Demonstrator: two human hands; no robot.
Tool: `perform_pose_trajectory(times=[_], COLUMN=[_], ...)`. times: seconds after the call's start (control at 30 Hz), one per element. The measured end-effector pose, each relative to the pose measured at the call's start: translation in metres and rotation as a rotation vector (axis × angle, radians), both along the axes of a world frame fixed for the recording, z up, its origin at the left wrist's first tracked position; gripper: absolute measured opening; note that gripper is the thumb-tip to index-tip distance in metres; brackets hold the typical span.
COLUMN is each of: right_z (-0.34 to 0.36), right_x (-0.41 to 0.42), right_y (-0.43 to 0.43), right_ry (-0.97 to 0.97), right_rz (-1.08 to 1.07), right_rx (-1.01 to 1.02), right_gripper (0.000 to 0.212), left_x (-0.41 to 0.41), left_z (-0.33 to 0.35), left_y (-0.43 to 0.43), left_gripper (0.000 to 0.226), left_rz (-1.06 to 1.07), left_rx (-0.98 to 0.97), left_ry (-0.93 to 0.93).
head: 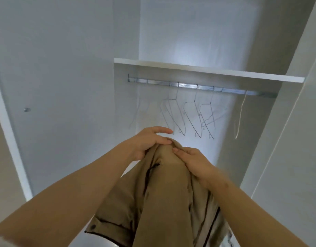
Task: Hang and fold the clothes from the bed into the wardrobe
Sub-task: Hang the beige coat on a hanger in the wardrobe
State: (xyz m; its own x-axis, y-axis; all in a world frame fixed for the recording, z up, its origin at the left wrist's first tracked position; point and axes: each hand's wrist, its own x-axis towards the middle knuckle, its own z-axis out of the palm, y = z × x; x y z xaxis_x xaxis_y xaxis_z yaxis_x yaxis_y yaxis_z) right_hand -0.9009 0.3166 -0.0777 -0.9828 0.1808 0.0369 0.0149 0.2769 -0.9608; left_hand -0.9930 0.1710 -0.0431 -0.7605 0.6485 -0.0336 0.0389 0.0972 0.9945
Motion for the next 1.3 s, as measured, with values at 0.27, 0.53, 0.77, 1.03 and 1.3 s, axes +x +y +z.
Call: perform_pose_trajectory(times=[0.27, 0.53, 0.77, 1.03, 1.3], right_z=[0.021, 0.023, 0.018, 0.007, -0.008], right_x=[-0.108, -0.154, -0.185, -0.229, -0.299], right_y=[0.035, 0.063, 0.071, 0.021, -0.02], right_ry=[0.082, 0.088, -0.056, -0.3, -0.103], right_rz=[-0.215, -0.304, -0.121, 0.335, -0.053], right_rx=[-0.269, -0.287, 0.096, 0.2, -0.025], right_gripper=[0.019, 0.016, 0.018, 0.014, 0.011], left_x=[-0.11, -0.158, -0.171, -0.167, -0.161], left_z=[-0.047, -0.05, -0.025, -0.011, -0.005], left_y=[0.011, 0.011, -0.01, -0.032, -0.052], left_gripper=[0.028, 0.023, 0.023, 0.026, 0.031], left_rz=[-0.123, 0.159, 0.356, 0.826, 0.888], left_rx=[-0.601, -0.325, 0.013, 0.397, 0.426], left_ry=[0.291, 0.166, -0.097, -0.183, -0.027])
